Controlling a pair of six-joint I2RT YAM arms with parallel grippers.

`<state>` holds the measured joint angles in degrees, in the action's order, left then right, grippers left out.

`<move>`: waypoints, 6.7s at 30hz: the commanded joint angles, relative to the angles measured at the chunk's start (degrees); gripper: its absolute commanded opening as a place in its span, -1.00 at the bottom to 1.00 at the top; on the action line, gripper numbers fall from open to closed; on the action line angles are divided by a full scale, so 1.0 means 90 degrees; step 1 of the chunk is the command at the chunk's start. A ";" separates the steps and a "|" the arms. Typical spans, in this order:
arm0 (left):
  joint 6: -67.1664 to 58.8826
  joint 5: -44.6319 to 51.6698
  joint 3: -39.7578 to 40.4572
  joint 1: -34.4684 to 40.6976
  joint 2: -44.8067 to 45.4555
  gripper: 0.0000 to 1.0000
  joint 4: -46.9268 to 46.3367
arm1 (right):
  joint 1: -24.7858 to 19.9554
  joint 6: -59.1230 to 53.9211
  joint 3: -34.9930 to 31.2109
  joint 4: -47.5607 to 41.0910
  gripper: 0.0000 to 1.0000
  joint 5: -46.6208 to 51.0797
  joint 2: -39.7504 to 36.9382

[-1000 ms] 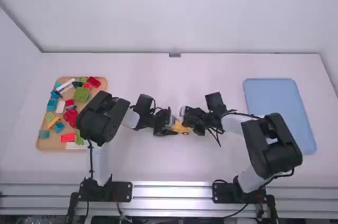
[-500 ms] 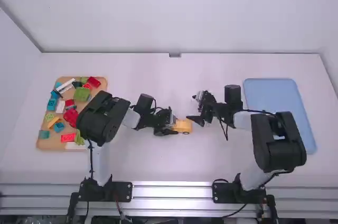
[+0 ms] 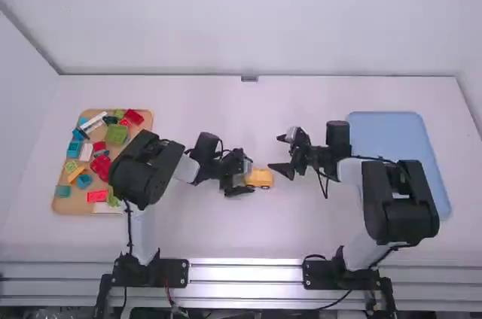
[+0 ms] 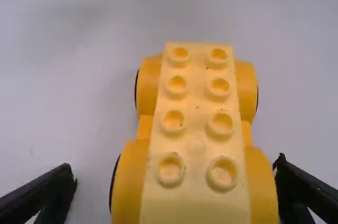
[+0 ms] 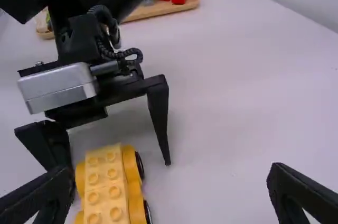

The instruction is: Assemble lego blocks to make yellow taxi

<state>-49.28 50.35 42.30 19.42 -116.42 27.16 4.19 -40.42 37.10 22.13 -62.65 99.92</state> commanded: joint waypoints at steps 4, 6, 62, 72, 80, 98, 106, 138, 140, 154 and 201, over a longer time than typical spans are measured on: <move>-0.0017 -0.0257 -0.0080 -0.0250 0.1243 0.98 -0.0942 | 0.0002 0.0236 -0.0044 0.0066 0.96 -0.0036 0.0012; -0.0007 -0.0505 -0.0078 -0.0369 0.1804 0.99 -0.1450 | -0.0012 0.0401 -0.0046 0.0185 0.97 -0.0036 0.0012; 0.8386 -0.7327 0.1904 -0.5663 0.6037 0.98 -0.7186 | 0.3730 0.0935 0.4809 -0.2069 0.97 0.1445 0.0019; 0.7623 -0.5795 0.2589 -0.7201 0.4665 0.95 -0.7541 | 0.3801 0.1010 0.5302 -0.2331 0.97 0.1661 0.0214; 0.6849 -0.5710 0.4240 -0.7366 0.2681 0.96 -0.8794 | 0.3971 0.0988 0.5498 -0.2327 0.97 0.1848 0.0486; 0.1634 -0.6339 0.5224 -0.7373 0.0590 0.98 -0.8820 | 0.3483 0.1326 0.5554 -0.2302 0.97 0.1826 0.0517; -0.2256 -0.5600 0.4629 -0.7407 0.0588 0.68 -0.8340 | 0.3327 0.1479 0.5554 -0.2319 0.97 0.1826 0.0517; -0.2552 -0.5231 0.4578 -0.7907 -0.0425 -0.18 -0.7745 | 0.3230 0.1513 0.5549 -0.2370 0.97 0.2477 0.0517; -0.2552 -0.5083 0.4578 -0.7910 -0.0430 -0.19 -0.7747 | 0.3230 0.1513 0.5549 -0.2380 0.97 0.2475 0.0517; -0.2579 -0.5025 0.4546 -0.7907 -0.0729 -0.33 -0.7638 | 0.3242 0.1511 0.5549 -0.2594 0.97 0.2684 0.0517; 0.1676 -0.3220 0.7271 -0.4432 -0.0262 -0.95 -0.8966 | 0.2497 0.3271 0.5549 -0.2419 0.97 0.2586 0.0517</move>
<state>-38.37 18.85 109.19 -22.70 -122.37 -53.87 27.92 -17.58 84.79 0.21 -38.65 104.20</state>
